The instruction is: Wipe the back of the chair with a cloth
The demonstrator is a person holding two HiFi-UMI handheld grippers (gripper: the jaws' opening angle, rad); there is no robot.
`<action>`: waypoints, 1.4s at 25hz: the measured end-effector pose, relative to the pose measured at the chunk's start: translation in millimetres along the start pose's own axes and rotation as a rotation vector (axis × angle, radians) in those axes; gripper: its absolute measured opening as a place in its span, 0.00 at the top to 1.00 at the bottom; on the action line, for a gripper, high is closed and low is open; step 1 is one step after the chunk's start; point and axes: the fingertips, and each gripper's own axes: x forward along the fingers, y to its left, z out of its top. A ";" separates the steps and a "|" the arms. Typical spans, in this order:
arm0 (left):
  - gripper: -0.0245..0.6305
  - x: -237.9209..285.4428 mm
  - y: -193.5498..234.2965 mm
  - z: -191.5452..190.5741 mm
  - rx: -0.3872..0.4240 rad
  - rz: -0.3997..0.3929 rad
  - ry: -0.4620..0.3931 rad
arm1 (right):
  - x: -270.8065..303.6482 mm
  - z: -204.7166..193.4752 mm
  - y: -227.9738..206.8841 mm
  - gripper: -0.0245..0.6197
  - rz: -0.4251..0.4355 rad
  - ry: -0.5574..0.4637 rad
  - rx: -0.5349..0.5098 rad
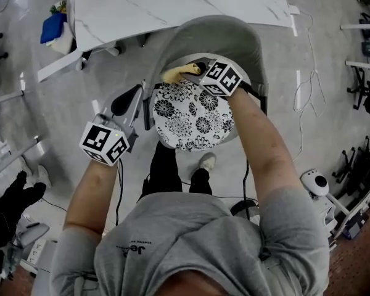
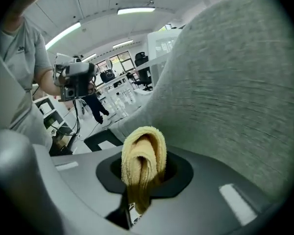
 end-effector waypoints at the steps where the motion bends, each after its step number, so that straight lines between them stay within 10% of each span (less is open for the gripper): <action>1: 0.92 -3.2 7.4 -2.7 -0.005 0.006 0.004 | 13.4 3.9 1.3 0.89 0.011 0.011 -0.011; 10: 0.92 -22.7 50.5 -12.5 -0.044 0.040 0.002 | 62.1 18.3 -28.1 0.89 -0.090 0.072 0.011; 35: 0.92 -11.5 -1.3 -11.2 0.003 -0.002 0.003 | -161.6 -145.1 -148.8 0.89 -0.900 -0.253 0.981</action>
